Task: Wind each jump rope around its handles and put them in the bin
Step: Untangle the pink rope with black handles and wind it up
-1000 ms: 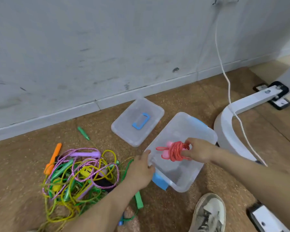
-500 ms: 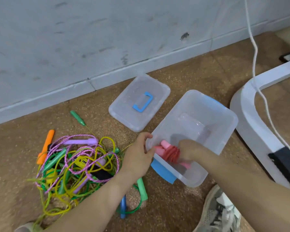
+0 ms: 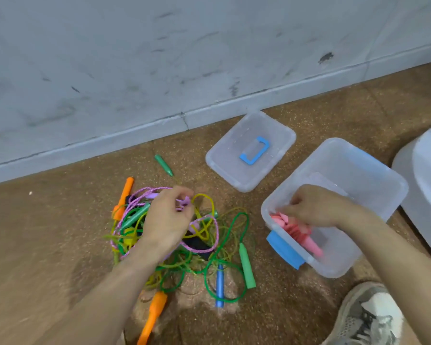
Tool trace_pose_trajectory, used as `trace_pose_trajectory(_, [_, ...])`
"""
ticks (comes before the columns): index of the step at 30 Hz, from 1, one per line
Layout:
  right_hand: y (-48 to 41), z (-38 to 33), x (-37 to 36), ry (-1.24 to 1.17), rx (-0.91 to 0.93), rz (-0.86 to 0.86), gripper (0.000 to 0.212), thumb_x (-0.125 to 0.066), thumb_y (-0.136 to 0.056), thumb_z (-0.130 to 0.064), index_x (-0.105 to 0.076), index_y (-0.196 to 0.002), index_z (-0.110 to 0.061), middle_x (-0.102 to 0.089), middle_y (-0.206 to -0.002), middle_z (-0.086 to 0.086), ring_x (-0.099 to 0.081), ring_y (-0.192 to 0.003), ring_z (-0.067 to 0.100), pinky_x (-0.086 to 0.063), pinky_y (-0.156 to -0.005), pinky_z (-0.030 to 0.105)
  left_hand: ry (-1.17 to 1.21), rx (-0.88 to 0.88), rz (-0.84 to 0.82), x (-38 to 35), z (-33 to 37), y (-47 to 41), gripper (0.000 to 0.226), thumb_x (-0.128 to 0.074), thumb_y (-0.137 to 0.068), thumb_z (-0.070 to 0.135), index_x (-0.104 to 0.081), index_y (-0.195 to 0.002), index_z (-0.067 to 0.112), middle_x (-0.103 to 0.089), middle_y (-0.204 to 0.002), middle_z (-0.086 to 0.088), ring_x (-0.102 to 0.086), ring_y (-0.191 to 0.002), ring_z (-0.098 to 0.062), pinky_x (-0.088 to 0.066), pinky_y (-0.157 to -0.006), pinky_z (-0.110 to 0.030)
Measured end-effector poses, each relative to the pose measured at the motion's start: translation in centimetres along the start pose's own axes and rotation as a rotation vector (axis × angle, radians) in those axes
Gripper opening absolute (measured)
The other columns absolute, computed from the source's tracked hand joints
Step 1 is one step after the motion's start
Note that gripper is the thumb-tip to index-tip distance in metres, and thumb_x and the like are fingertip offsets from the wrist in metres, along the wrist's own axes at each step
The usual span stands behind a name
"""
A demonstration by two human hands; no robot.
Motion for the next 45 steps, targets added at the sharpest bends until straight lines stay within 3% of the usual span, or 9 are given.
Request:
trace_pose_trajectory(6, [-0.1, -10.4, -6.1, -0.406, 0.28, -0.257, 0.022, -0.057, -0.096, -0.022, -0.062, -0.116, -0.015, -0.07, -0.097, 0.005, -0.06, -0.08, 0.015, -0.046, -0.06, 0.024, -0.032, 0.228, -0.482, -4.4, -10.1, 5.6, 0.085, -0.077, -0.073, 0.027, -0.032, -0.145, 0.019, -0.046, -0.139, -0.001, -0.048, -0.125, -0.015, -0.04, -0.102, -0.025])
trace_pose_trajectory(11, [-2.6, -12.0, -14.8, -0.013, 0.409, -0.301, 0.103, -0.073, -0.08, -0.022, -0.003, -0.155, -0.024, -0.047, -0.144, 0.001, -0.052, -0.12, 0.01, -0.04, -0.098, 0.019, 0.072, 0.255, -0.328, -6.5, -10.9, 8.7, 0.016, -0.064, -0.084, 0.027, -0.064, -0.1, 0.025, -0.066, -0.081, 0.006, -0.058, -0.068, -0.007, -0.039, -0.068, -0.026])
trace_pose_trajectory(16, [-1.4, -14.5, -14.1, -0.236, 0.521, -0.278, 0.088, -0.081, -0.073, -0.013, -0.033, -0.142, -0.041, -0.064, -0.121, -0.013, -0.06, -0.107, 0.001, -0.046, -0.091, 0.018, 0.147, -0.008, -0.288, 1.6, -3.9, 6.4, 0.016, -0.055, -0.095, 0.026, -0.07, -0.093, 0.021, -0.053, -0.056, 0.012, -0.047, -0.05, 0.003, -0.037, -0.052, -0.014])
trace_pose_trajectory(23, [9.4, -27.0, 2.2, -0.316, 0.714, 0.07, 0.017, -0.062, -0.094, -0.02, -0.068, -0.104, -0.032, -0.064, -0.067, -0.009, -0.054, -0.058, 0.002, -0.043, -0.054, 0.018, 0.315, -0.26, 0.047, 19.9, 6.2, 4.7, 0.018, -0.054, -0.09, 0.033, -0.066, -0.078, 0.029, -0.064, -0.064, 0.007, -0.061, -0.065, -0.014, -0.052, -0.07, -0.035])
trace_pose_trajectory(29, [23.8, -35.5, 11.7, -0.567, 0.826, 0.449, 0.02, -0.06, -0.094, -0.019, -0.073, -0.092, -0.004, -0.055, -0.063, 0.006, -0.041, -0.044, 0.01, -0.034, -0.044, 0.019, 0.647, -0.395, 0.441, 34.1, 10.5, 9.3, 0.021, -0.059, -0.091, 0.022, -0.07, -0.084, 0.039, -0.067, -0.067, 0.004, -0.065, -0.072, -0.015, -0.054, -0.074, -0.046])
trace_pose_trajectory(35, [32.0, -38.5, 11.8, -0.056, 0.835, 0.974, 0.012, -0.066, -0.089, -0.019, -0.076, -0.087, -0.014, -0.072, -0.08, 0.003, -0.063, -0.076, 0.017, -0.046, -0.073, 0.031, -0.163, -0.241, 0.067, 33.5, 7.7, 12.2, 0.051, -0.063, -0.088, 0.027, -0.047, -0.136, 0.035, -0.06, -0.13, 0.003, -0.057, -0.118, -0.015, -0.044, -0.096, -0.029])
trace_pose_trajectory(37, [32.0, -38.3, 11.3, -0.126, 0.799, 0.949, 0.01, -0.068, -0.087, -0.017, -0.076, -0.084, -0.014, -0.071, -0.078, -0.001, -0.063, -0.078, 0.014, -0.049, -0.077, 0.031, -0.315, -0.18, -0.001, 32.9, 6.7, 13.1, 0.065, -0.062, -0.088, 0.033, -0.034, -0.145, 0.028, -0.045, -0.146, 0.001, -0.047, -0.129, -0.016, -0.038, -0.102, -0.025])
trace_pose_trajectory(42, [29.8, -38.1, 7.8, -0.586, 0.857, 0.648, 0.018, -0.065, -0.089, -0.007, -0.07, -0.073, -0.016, -0.064, -0.061, -0.004, -0.058, -0.058, 0.004, -0.05, -0.064, 0.027, 0.222, -0.256, 0.025, 30.7, 9.7, 13.1, 0.074, -0.072, -0.08, 0.042, -0.037, -0.143, 0.029, -0.049, -0.132, 0.008, -0.054, -0.117, -0.013, -0.043, -0.099, -0.027])
trace_pose_trajectory(45, [29.8, -38.8, 7.6, -0.977, 0.959, 0.413, 0.015, -0.06, -0.093, -0.004, -0.069, -0.082, -0.008, -0.064, -0.064, 0.0, -0.055, -0.059, 0.01, -0.05, -0.063, 0.022, 0.266, -0.254, -0.091, 27.5, 10.2, 11.8, 0.033, -0.063, -0.085, 0.043, -0.062, -0.112, 0.024, -0.069, -0.1, 0.002, -0.065, -0.089, -0.015, -0.051, -0.09, -0.038])
Point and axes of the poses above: each hand's wrist, its own y-axis away from the middle knuckle, its own x-axis out of the back of the hand, z = x × y, the point moved 7 cm from there along -y, towards the middle knuckle
